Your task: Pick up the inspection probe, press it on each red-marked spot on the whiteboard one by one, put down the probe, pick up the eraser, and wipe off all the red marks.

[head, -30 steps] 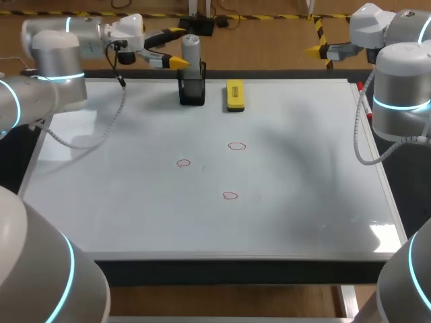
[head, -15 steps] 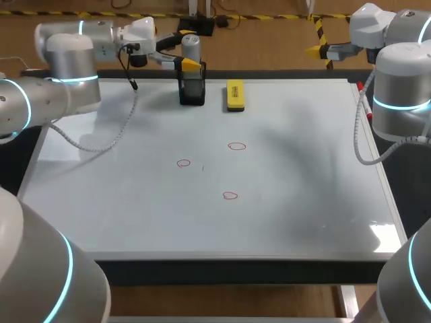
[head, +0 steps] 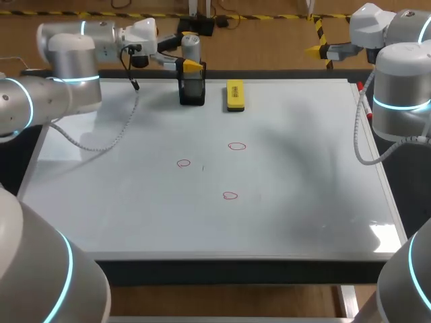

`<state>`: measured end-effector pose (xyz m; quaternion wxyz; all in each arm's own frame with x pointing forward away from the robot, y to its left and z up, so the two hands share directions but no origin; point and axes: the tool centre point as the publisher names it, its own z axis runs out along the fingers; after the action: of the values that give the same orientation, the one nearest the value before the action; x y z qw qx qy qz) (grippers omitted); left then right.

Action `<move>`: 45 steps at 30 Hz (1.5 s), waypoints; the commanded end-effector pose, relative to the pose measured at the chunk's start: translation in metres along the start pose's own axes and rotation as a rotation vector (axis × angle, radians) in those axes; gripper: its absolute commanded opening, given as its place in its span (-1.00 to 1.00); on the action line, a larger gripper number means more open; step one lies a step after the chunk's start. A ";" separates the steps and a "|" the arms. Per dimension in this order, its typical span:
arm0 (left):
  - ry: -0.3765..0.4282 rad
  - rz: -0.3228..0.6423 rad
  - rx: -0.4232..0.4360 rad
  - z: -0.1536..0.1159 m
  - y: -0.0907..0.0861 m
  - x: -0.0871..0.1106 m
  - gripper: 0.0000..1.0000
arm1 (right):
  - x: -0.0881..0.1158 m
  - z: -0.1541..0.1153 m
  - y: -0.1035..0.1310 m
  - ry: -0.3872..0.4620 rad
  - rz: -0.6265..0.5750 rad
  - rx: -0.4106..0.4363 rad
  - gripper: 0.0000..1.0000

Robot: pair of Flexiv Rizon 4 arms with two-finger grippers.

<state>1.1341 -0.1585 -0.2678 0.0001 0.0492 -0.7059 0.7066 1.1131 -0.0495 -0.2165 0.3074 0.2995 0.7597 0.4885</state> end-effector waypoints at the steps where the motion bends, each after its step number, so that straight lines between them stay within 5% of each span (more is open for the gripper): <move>1: 0.015 -0.002 -0.004 -0.001 0.002 -0.005 -0.61 | 0.000 0.000 0.000 0.001 0.000 0.002 1.00; 2: 0.016 -0.002 -0.004 -0.001 0.002 -0.005 -1.00 | 0.000 0.000 0.000 0.001 0.000 0.002 1.00; 15: 0.014 0.021 0.000 -0.003 -0.006 -0.005 -1.00 | 0.000 0.000 0.000 0.001 0.000 0.002 1.00; 45: -0.044 0.089 0.009 -0.010 -0.090 0.011 -1.00 | 0.000 0.000 0.000 0.001 0.000 0.002 1.00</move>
<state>1.1378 -0.1513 -0.1873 -0.0319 0.0165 -0.7016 0.7116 1.1131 -0.0495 -0.2165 0.3074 0.2995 0.7597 0.4885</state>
